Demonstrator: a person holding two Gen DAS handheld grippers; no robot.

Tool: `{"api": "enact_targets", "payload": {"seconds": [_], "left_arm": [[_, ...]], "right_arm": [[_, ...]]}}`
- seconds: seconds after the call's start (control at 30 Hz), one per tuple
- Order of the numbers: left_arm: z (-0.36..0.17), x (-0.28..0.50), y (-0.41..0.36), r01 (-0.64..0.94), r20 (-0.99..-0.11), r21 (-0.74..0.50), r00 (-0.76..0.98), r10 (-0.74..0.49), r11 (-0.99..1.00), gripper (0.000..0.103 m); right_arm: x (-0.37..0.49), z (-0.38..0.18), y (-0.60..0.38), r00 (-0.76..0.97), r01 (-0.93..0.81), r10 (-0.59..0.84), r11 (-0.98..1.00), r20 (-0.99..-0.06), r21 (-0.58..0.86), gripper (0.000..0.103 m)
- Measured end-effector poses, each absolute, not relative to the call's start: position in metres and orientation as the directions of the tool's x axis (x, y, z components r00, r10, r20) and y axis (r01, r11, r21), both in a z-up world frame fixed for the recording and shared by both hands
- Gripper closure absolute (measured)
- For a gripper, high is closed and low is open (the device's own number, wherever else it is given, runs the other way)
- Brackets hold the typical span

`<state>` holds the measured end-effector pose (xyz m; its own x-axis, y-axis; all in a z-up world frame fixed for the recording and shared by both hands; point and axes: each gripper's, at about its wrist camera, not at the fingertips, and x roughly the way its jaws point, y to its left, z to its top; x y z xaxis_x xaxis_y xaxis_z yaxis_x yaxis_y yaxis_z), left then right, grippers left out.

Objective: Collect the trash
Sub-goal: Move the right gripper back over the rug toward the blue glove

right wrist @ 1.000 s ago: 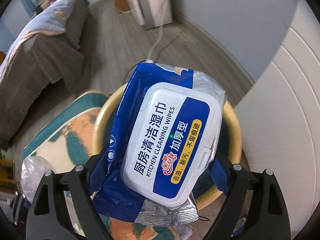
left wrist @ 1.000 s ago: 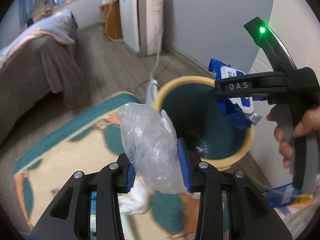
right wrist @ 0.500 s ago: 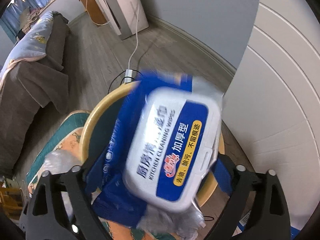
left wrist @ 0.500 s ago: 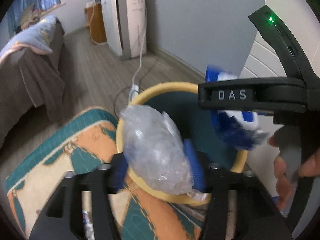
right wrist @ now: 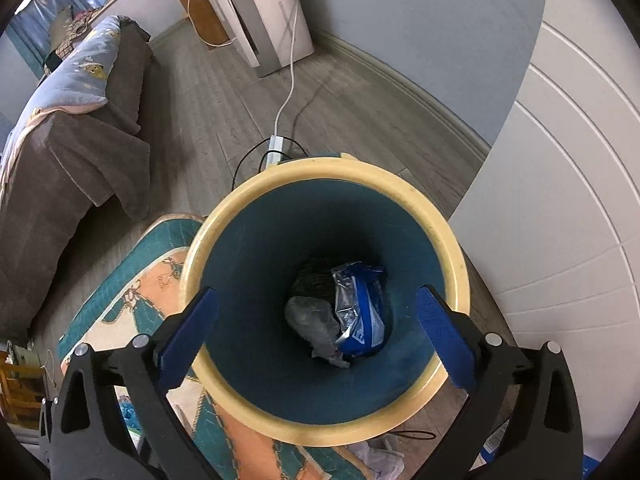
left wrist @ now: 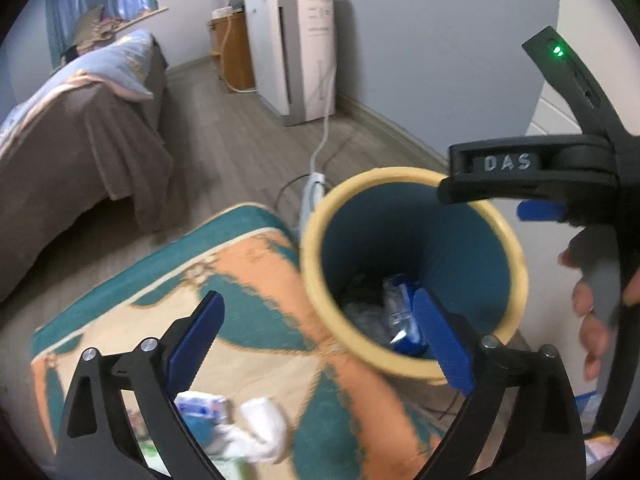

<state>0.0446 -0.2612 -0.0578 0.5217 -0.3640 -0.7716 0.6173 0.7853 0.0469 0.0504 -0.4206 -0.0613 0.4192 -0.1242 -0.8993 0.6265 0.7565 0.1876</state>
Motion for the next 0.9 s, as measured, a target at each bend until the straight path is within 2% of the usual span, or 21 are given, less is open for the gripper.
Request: {"api": "enact_targets", "payload": {"seconds": [0.37,0.73,0.9], "left_arm": [[-0.041,0.055,-0.164,0.481,-0.782,0.059,0.567,-0.258,0.875,0.008],[-0.011,0.058,-0.052,0.343,-0.78,0.136,0.615,-0.113,0.929,0.008],[-0.007,0.053,-0.017,0.285,-0.773,0.097,0.625,-0.108,0.954,0.007]], "right_arm": [[0.066,-0.045,-0.379,0.447,0.566,-0.093,0.8,-0.889,0.201,0.006],[0.094,-0.024,-0.279,0.473,0.308,-0.035,0.943,-0.88,0.128,0.006],[0.098,-0.021,-0.244,0.476,0.228,-0.013,0.967,-0.879,0.109,0.006]]}}
